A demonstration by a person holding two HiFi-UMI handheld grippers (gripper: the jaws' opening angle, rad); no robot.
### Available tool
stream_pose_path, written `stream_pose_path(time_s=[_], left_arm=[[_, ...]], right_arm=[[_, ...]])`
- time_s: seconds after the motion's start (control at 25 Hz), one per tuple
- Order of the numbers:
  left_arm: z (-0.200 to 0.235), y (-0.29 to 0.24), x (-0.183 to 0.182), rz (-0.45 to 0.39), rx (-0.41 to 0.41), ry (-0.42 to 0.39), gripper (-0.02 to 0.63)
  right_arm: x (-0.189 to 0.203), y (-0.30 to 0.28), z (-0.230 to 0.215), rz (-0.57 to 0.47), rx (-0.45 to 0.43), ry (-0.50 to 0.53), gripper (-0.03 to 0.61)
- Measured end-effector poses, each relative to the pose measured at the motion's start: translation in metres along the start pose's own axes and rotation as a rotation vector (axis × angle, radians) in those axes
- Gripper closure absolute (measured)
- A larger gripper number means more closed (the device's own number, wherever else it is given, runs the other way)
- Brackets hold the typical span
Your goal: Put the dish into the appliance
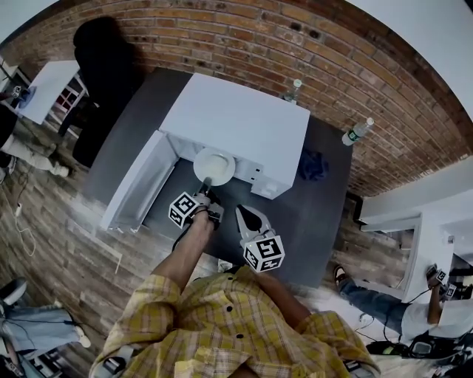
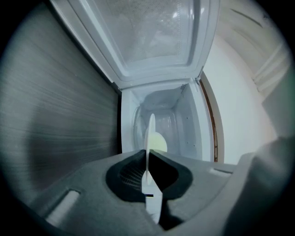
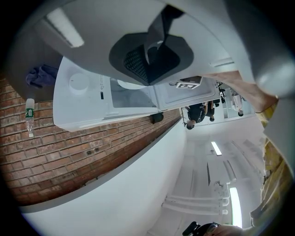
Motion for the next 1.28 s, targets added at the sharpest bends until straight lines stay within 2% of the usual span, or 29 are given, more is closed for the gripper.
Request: stream_pose_path(time_s=[0.16, 1.04, 1.2, 1.28], left_arm=[[0.003, -0.011, -0.004, -0.005, -0.008, -0.013, 0.601], [0.016, -0.053, -0.019, -0.046, -0.048, 0.085, 0.598], [0.016, -0.057, -0.021, -0.042, -0.068, 0.082, 0.587], [0.018, -0.058, -0.021, -0.043, -0.085, 0.092, 0.541]], right_arm=[[0.0, -0.001, 0.0, 0.005, -0.002, 0.0, 0.574], [-0.001, -0.01, -0.015, 0.02, 0.011, -0.035, 0.575], [0.0, -0.013, -0.015, 0.024, 0.002, -0.039, 0.574], [0.001, -0.013, -0.016, 0.025, -0.002, -0.042, 0.574]])
Point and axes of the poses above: the fingertips, and each gripper's own axes: y backward along the fingers, z to its left, x out of its underside, the point moved 9 cm from there along y, backward along the fingers, and after that the axes turned 14 degrees about z, right-handed, at the moved point
